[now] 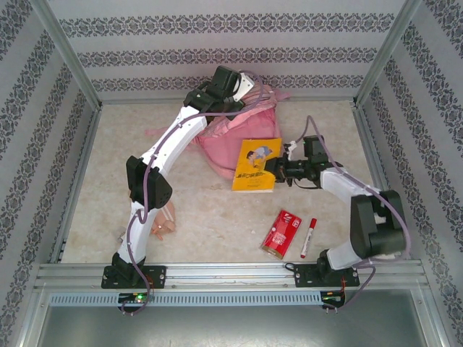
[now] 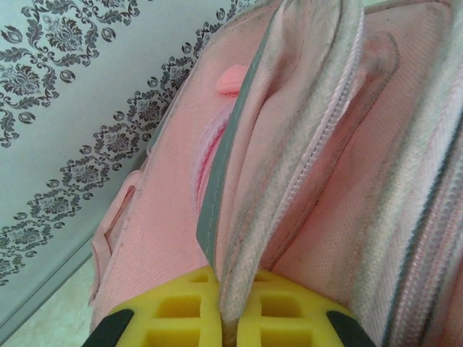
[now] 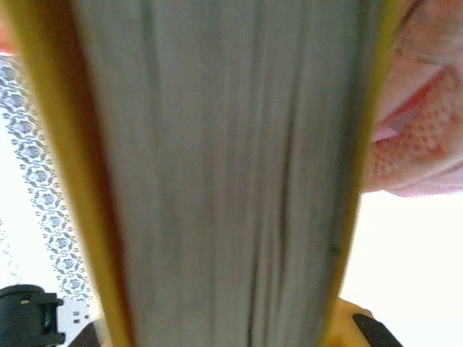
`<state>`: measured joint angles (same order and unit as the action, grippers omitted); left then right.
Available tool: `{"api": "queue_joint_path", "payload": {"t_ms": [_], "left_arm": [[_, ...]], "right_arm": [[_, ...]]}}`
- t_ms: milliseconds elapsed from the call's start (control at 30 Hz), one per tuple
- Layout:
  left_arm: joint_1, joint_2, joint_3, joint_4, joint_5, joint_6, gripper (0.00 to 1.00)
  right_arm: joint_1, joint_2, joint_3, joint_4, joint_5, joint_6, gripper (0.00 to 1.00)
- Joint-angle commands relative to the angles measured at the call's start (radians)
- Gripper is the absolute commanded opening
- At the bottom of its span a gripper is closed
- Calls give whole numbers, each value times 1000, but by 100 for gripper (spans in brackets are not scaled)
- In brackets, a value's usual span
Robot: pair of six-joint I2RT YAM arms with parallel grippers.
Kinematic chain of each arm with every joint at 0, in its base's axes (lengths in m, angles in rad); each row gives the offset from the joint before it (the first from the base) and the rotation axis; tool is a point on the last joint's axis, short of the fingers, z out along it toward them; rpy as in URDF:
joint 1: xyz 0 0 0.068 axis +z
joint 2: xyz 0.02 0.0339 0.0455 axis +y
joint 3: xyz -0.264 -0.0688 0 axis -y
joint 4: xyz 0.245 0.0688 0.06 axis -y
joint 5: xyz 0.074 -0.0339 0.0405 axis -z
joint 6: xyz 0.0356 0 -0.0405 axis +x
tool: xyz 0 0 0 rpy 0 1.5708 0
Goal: Pack the student bag
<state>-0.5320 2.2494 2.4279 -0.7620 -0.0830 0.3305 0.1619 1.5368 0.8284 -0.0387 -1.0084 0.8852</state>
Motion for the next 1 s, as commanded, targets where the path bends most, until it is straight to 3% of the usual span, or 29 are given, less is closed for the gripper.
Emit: {"api": "queue_joint_path", "payload": {"t_ms": [0, 233, 400, 500, 700, 967], "left_arm": [[-28, -105, 65, 149, 1, -18, 0], [-70, -135, 64, 75, 10, -81, 0], [-98, -142, 64, 36, -9, -146, 0], [-112, -144, 62, 16, 8, -180, 0], [-123, -146, 51, -1, 10, -124, 0], [-122, -154, 38, 38, 11, 20, 0]], "right_arm": [[34, 69, 125, 196, 19, 48, 0], [51, 250, 205, 481, 207, 259, 1], [68, 305, 149, 581, 498, 390, 1], [87, 362, 165, 649, 566, 454, 1], [115, 442, 260, 662, 443, 401, 5], [89, 467, 301, 451, 133, 111, 11]]}}
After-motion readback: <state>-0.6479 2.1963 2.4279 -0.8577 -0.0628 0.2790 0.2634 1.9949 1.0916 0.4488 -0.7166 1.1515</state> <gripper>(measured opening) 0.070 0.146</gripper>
